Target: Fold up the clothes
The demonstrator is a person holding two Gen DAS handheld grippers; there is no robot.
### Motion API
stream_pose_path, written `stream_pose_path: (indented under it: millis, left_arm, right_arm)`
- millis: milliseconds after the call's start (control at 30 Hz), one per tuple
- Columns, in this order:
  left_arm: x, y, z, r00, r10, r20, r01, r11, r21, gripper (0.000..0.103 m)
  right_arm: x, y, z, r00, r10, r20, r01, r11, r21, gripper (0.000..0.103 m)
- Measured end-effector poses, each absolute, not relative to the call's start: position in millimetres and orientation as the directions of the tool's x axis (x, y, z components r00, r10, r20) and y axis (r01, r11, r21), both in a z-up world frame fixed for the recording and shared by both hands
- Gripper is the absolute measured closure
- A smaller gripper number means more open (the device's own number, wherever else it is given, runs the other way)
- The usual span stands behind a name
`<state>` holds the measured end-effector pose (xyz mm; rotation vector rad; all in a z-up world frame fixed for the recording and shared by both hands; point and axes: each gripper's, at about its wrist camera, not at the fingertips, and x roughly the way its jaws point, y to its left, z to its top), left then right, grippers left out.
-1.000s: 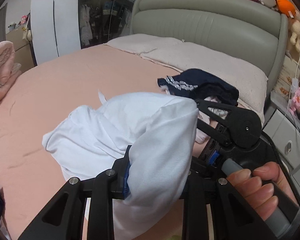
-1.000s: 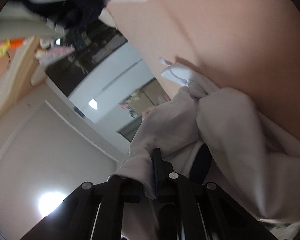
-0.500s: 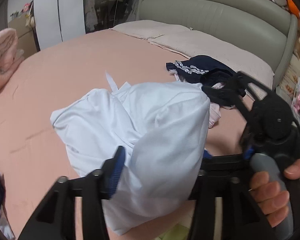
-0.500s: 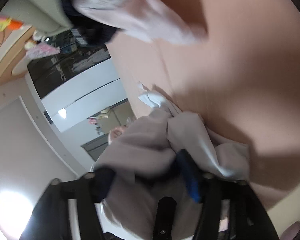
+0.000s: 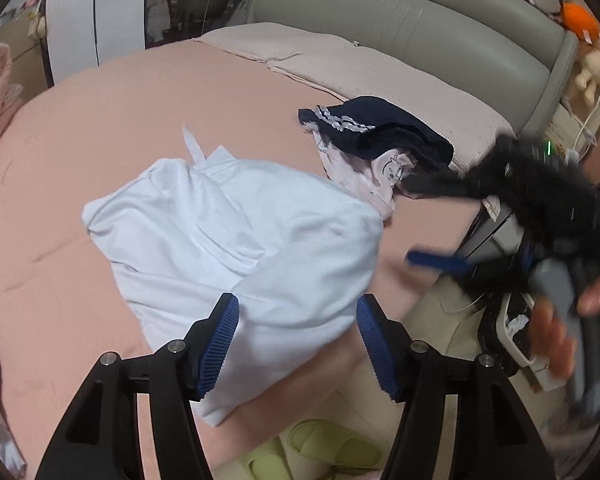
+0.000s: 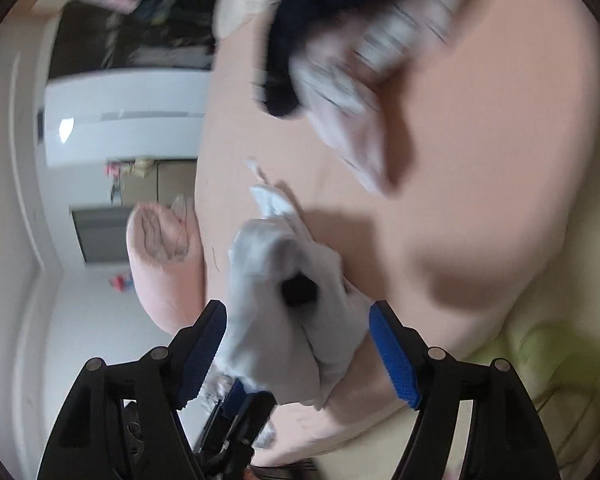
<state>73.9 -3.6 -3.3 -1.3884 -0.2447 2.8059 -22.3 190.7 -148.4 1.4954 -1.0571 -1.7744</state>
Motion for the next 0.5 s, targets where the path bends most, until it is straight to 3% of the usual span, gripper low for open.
stream_pose_path:
  millis: [167,500]
  left_arm:
    - [74,-37,-5,-0.6,0.029,-0.8,0.176,-0.97,-0.168,0.044]
    - [84,-92,-15,-0.585,-0.001,-0.811,0.33,-0.914,-0.236,0.044]
  right_arm:
    - [-49,170,-99,-0.192,-0.712,-0.676,0.244,-0.702,0.669,0.029]
    - [-61,115,-86,-0.053,-0.648,-0.76,0.44,-0.698,0.564,0.029]
